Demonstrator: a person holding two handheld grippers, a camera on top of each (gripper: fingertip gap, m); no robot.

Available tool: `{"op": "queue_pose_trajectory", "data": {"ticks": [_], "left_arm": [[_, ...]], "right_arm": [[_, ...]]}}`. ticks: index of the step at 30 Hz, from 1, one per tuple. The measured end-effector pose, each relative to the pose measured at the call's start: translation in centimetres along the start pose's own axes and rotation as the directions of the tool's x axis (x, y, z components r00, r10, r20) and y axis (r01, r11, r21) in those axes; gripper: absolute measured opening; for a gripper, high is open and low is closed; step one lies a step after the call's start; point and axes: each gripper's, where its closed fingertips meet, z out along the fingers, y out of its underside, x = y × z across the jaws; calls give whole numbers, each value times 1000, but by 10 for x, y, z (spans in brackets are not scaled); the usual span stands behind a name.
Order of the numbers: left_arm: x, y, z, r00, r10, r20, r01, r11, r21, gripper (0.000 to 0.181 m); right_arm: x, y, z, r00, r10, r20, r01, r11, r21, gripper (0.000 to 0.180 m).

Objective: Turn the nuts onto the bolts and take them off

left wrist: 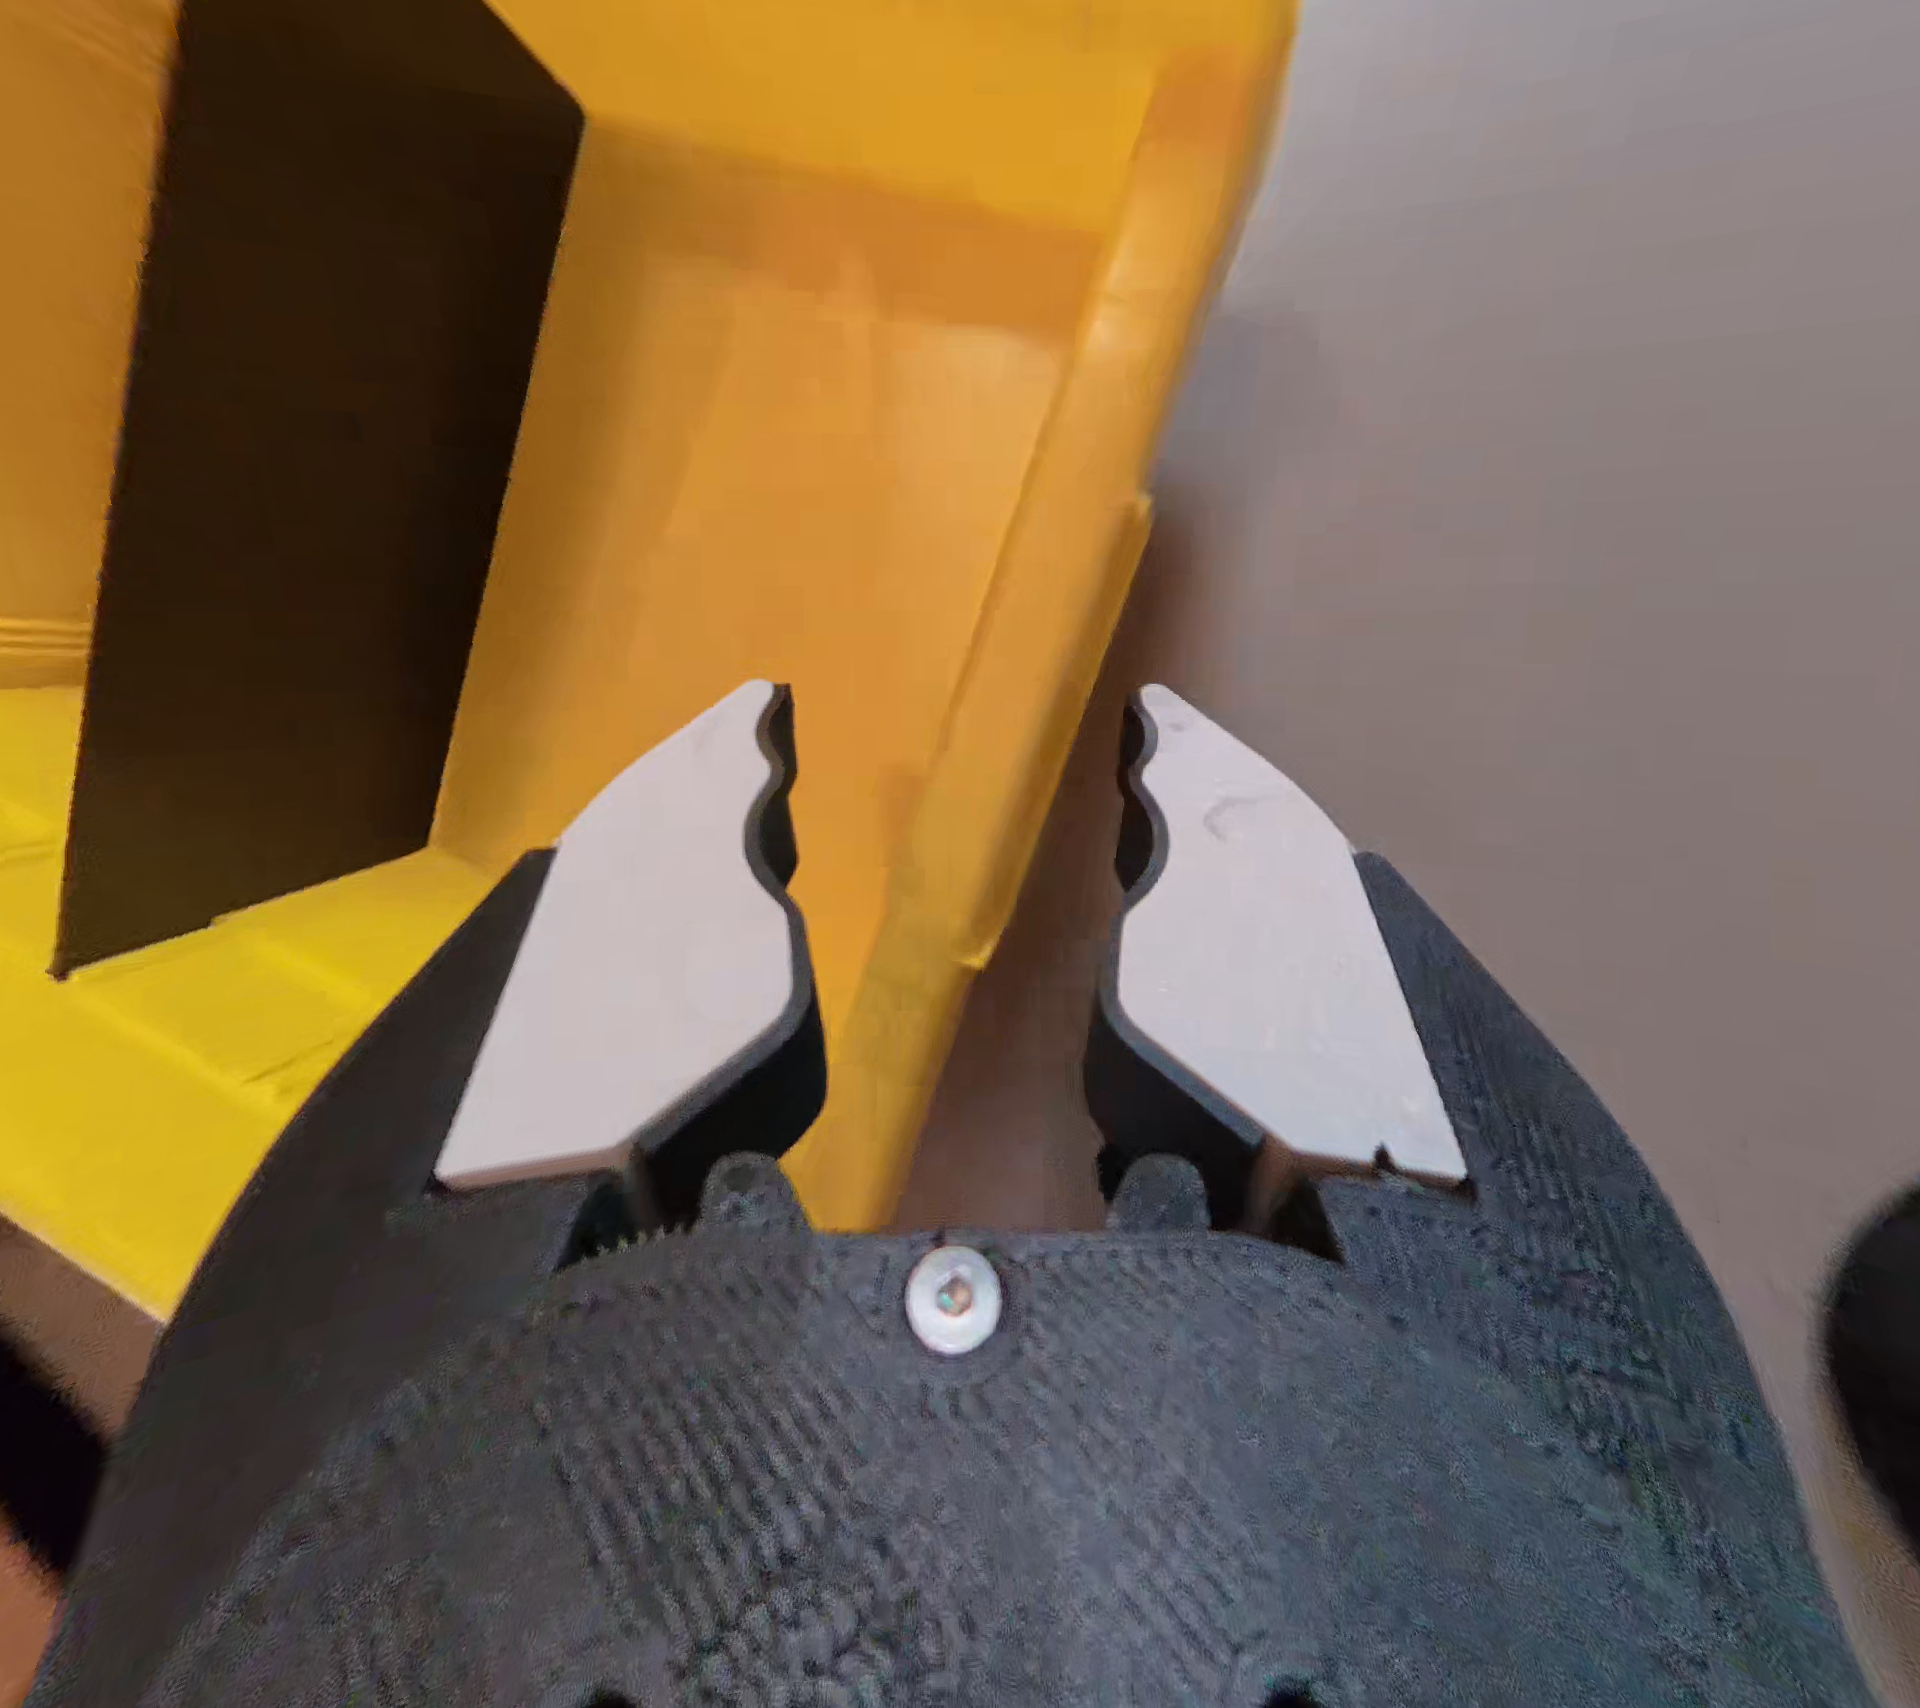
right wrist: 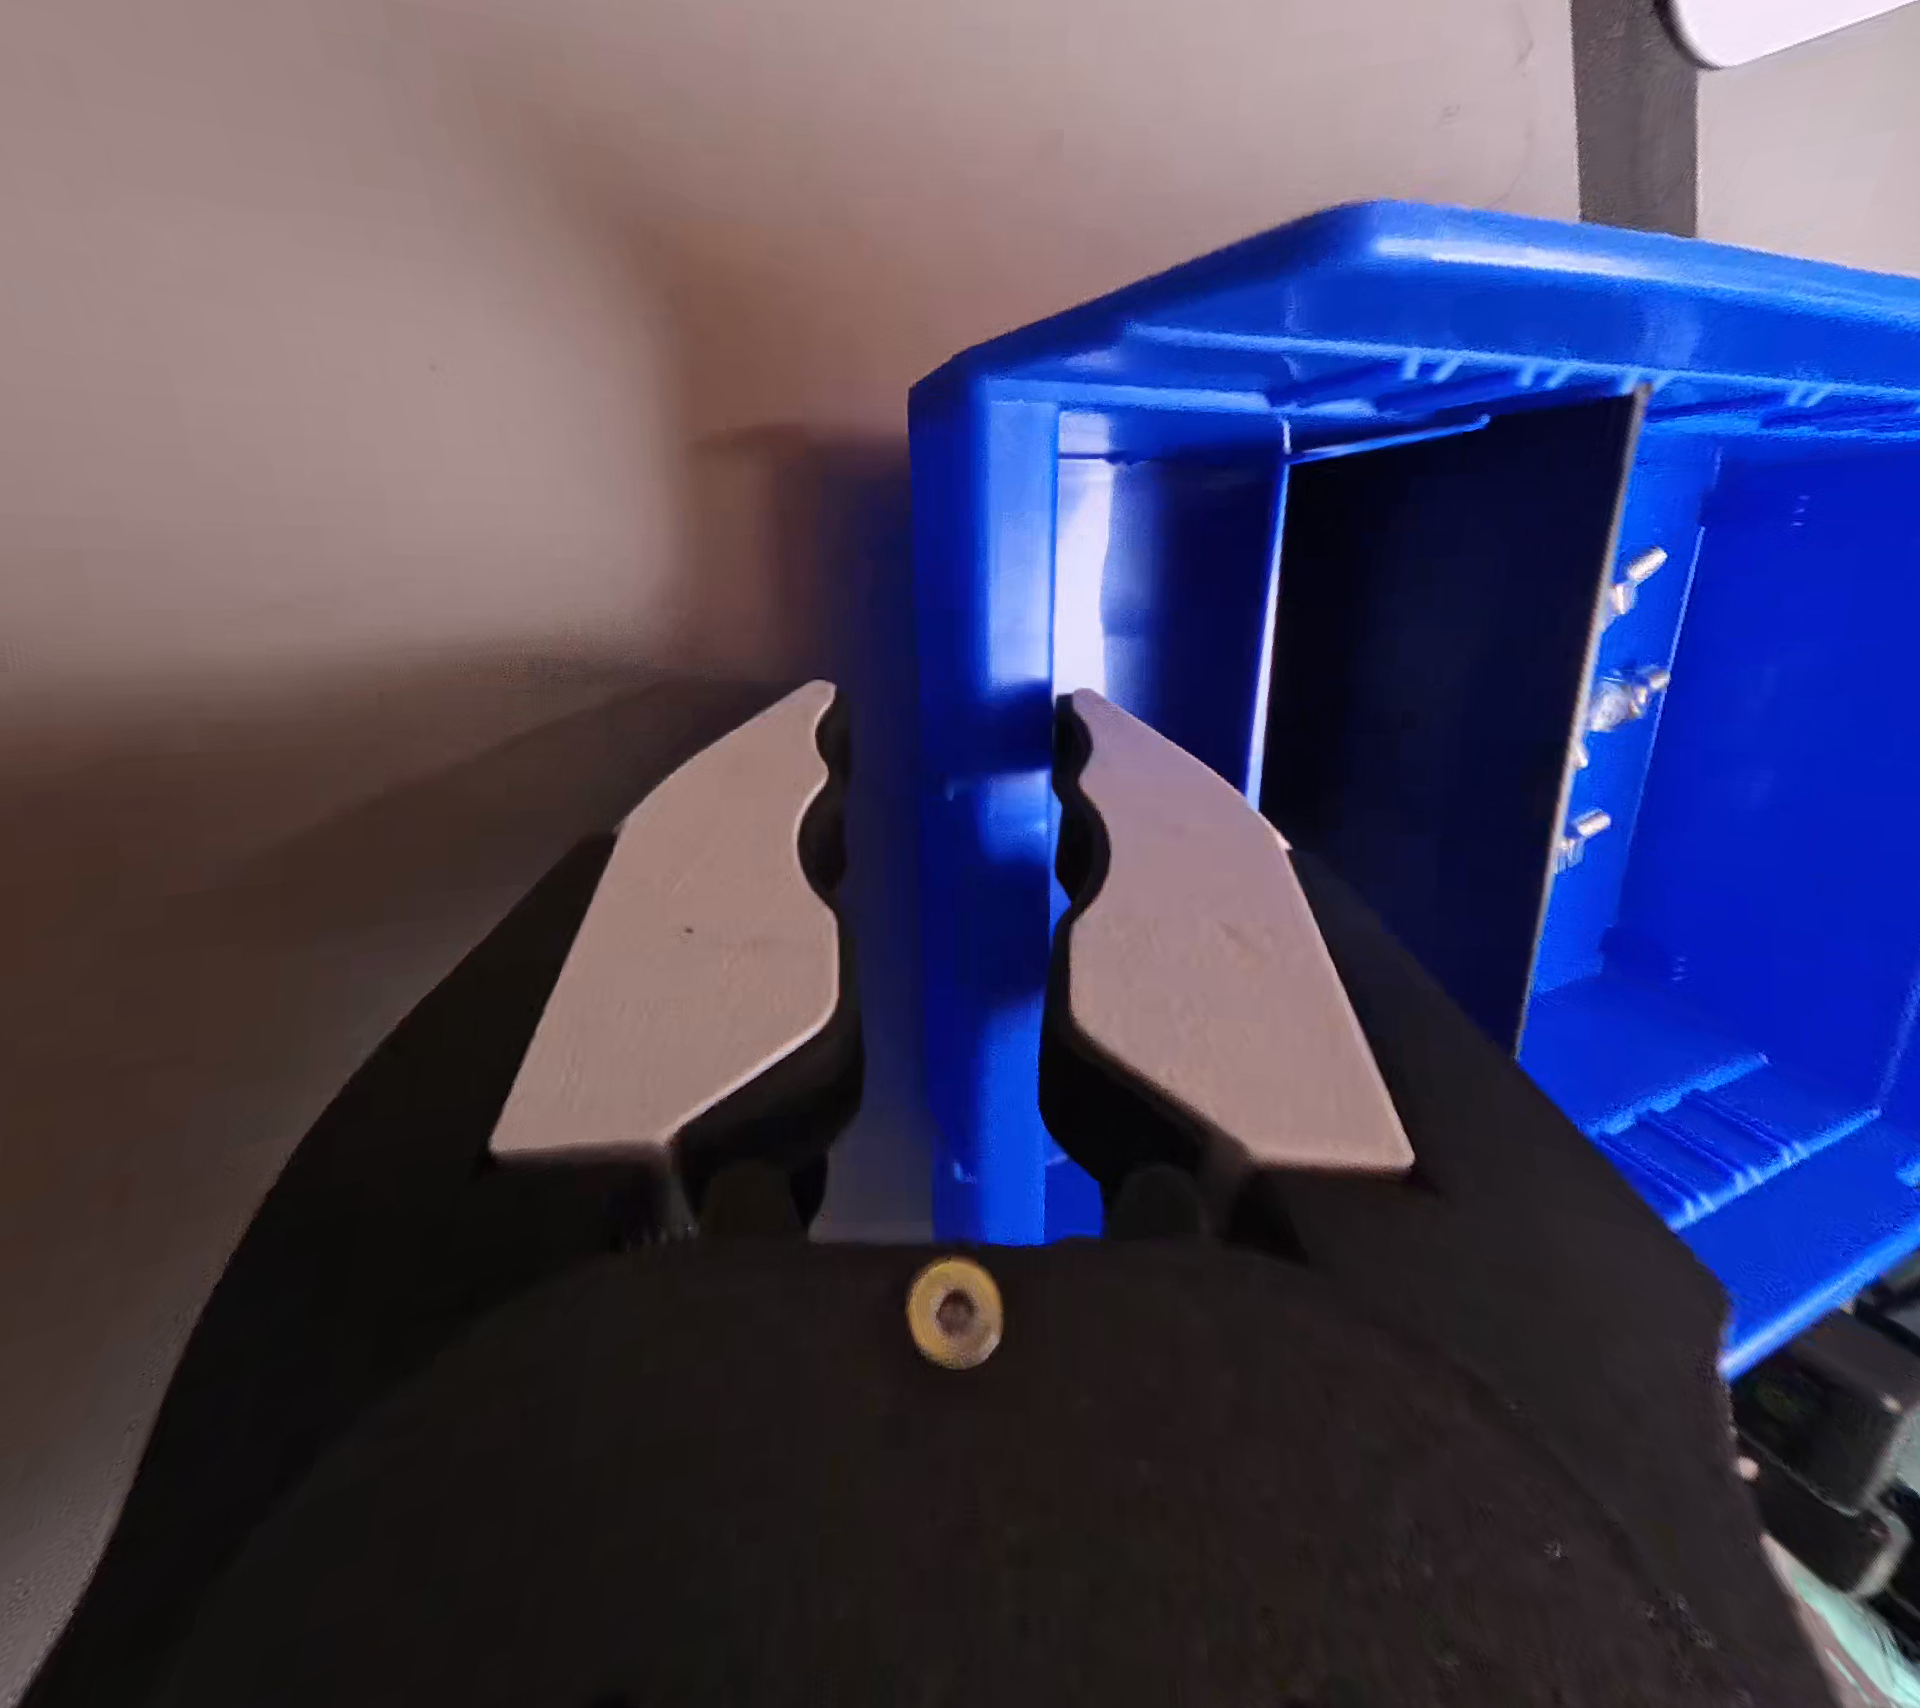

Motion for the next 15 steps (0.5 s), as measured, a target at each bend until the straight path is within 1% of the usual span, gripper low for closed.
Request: {"op": "queue_pose_trajectory", "data": {"ticks": [1, 2, 3, 4, 6, 9, 12, 15], "left_arm": [[-2, 5, 9, 999, 34, 16, -34, 999, -43, 57], [3, 5, 17, 999, 45, -22, -46, 998, -48, 49], [10, 1, 21, 997, 59, -53, -62, 997, -39, 36], [9, -4, 24, 995, 93, -25, -94, 995, -33, 33], [10, -12, 27, 990, 137, 26, -135, 989, -52, 33], [26, -30, 31, 984, 175, 42, -173, 984, -43, 32], [57, -57, 35, 968, 252, 13, -252, 968, -4, 32], [92, -91, 41, 939, 344, -16, -343, 938, 52, 33]], "right_arm": [[4, -2, 7, 1000, -4, -26, 4, 1000, -6, 30], [6, -5, 10, 998, -21, -54, 20, 1000, -11, 26], [6, -7, 10, 997, -39, -66, 37, 999, -22, 26], [2, -9, 9, 996, -62, -71, 60, 998, -29, 26], [-14, -15, 4, 991, -112, -78, 112, 994, -9, 26], [-49, -26, -8, 983, -174, -57, 176, 983, 49, 26], [-87, -37, -21, 971, -232, -62, 238, 964, 116, 26], [-123, -43, -35, 955, -285, -79, 294, 944, 149, 27]]}}
